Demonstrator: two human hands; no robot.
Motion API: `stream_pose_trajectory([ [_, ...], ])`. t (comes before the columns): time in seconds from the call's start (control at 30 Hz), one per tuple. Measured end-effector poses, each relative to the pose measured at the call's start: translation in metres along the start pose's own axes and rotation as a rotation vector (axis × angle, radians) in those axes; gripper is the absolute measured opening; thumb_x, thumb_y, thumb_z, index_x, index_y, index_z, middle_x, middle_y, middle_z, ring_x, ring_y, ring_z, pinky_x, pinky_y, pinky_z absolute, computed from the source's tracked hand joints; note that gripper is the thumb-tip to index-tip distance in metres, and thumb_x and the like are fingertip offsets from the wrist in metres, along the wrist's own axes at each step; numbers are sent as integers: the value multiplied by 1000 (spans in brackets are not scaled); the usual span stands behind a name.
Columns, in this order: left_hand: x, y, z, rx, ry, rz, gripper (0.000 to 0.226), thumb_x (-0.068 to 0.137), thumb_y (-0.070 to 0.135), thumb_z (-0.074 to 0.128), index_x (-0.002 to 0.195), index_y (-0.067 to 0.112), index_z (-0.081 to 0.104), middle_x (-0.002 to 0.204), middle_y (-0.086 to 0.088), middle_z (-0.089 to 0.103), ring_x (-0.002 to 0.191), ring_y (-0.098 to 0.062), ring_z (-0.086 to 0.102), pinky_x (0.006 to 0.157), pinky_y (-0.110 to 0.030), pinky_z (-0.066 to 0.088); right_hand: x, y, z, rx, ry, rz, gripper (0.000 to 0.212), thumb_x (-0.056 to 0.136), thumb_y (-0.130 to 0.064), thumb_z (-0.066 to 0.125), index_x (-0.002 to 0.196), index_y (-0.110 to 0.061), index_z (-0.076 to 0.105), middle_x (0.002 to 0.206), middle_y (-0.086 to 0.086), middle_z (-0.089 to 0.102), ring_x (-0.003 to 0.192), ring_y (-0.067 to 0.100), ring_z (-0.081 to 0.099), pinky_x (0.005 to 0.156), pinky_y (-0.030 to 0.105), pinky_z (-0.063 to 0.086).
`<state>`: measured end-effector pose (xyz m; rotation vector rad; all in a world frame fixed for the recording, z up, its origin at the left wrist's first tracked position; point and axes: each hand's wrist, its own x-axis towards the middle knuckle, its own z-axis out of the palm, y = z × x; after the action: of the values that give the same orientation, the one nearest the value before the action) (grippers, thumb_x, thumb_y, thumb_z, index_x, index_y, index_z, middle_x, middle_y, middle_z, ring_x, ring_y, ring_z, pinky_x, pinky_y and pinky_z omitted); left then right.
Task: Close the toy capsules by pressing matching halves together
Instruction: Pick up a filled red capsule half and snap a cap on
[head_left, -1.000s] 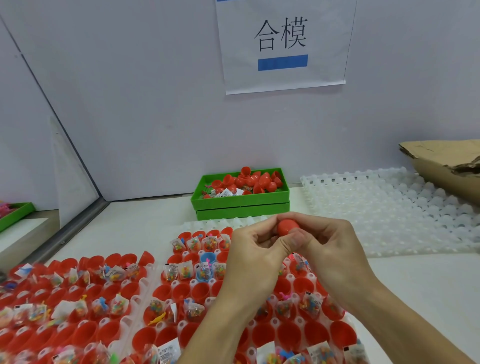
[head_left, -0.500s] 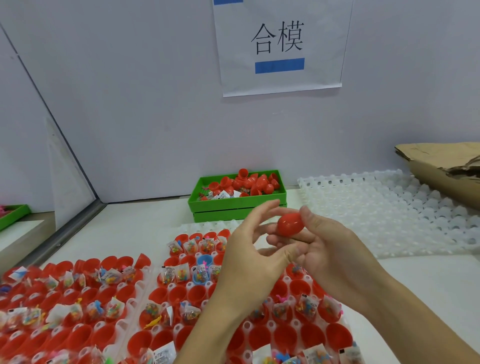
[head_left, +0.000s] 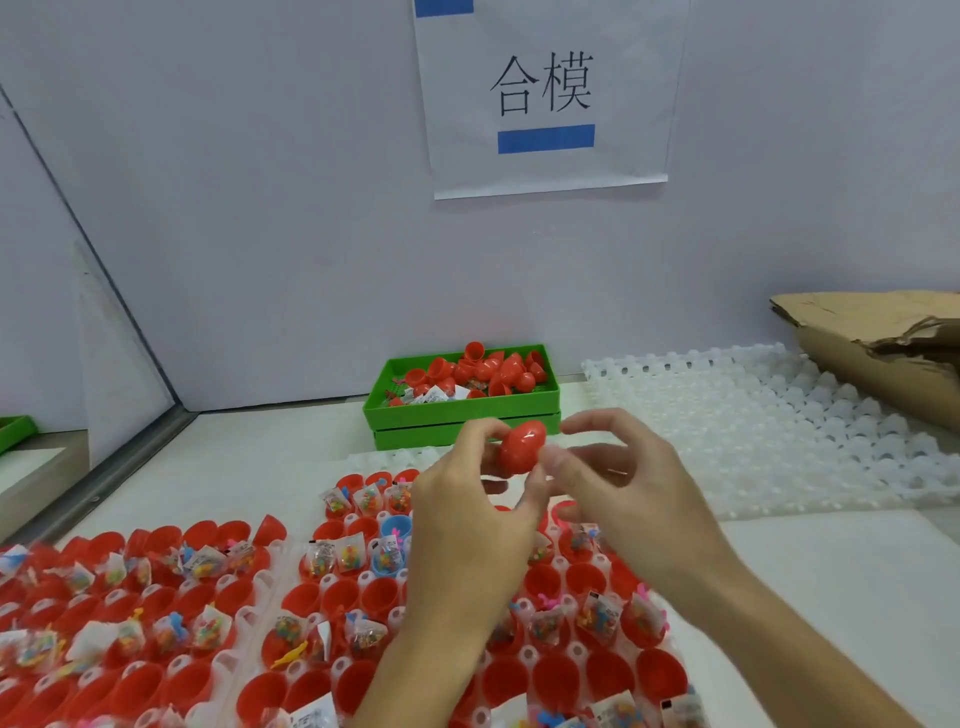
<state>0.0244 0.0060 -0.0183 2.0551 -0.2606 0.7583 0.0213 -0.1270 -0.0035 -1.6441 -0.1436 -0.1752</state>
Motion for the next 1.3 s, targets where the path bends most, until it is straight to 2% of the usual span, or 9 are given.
stream_pose_trajectory([
  [0.2,-2,-1,2,256,-31,111,35,75,25,84,102,22,61,82,14,61,70,-1,56,60,-5,40,-2,2,15,-80,79,-59,24,77,-24,82,97,-28,70,84,-7,76,75,6,72,66,21,58],
  [0.37,-4,4,2,235,-60,3,79,65,66,65,133,31,45,116,9,65,99,-14,62,87,-36,54,30,-2,-15,173,98,29,23,86,-24,75,106,-16,68,89,1,77,82,14,75,72,24,59],
  [0.57,-3,9,3,186,-35,18,62,67,70,56,119,43,40,101,23,54,86,-8,59,81,-46,58,117,-1,-109,697,373,130,27,100,-32,54,104,-8,67,97,5,73,89,21,72,75,29,55],
  [0.73,-3,12,6,160,-17,12,55,67,67,54,114,40,45,99,18,59,86,-11,61,77,-46,58,178,13,-174,991,676,152,31,107,-23,35,88,-5,53,111,10,64,80,17,64,58,21,49],
  [0.8,-2,11,8,147,9,25,54,70,66,54,114,36,49,98,16,61,84,-14,63,75,-46,58,192,17,-191,1102,748,157,33,106,-18,31,99,2,56,126,15,62,81,18,65,53,18,50],
  [0.9,0,9,9,161,46,56,47,80,68,53,111,34,50,96,15,64,80,-15,64,69,-43,58,201,19,-205,1277,759,143,48,104,-24,22,120,12,50,144,18,50,120,22,60,79,18,51],
  [1.0,5,7,7,181,38,60,57,70,65,49,109,23,57,91,13,66,72,-14,65,62,-35,56,201,20,-209,1387,745,106,63,103,-40,19,140,8,38,145,18,48,122,27,58,97,27,49],
  [1.13,9,3,7,176,18,54,39,72,58,55,99,29,56,86,22,62,71,-3,63,59,-22,49,186,24,-191,1208,628,94,51,102,-28,28,138,3,45,125,16,62,104,27,65,76,28,53],
  [1.3,9,-10,3,253,-139,-32,27,77,14,79,74,34,60,64,19,63,65,-3,63,62,-15,45,143,39,-138,647,366,149,29,95,-14,45,107,-3,69,84,7,67,71,18,61,64,27,44],
])
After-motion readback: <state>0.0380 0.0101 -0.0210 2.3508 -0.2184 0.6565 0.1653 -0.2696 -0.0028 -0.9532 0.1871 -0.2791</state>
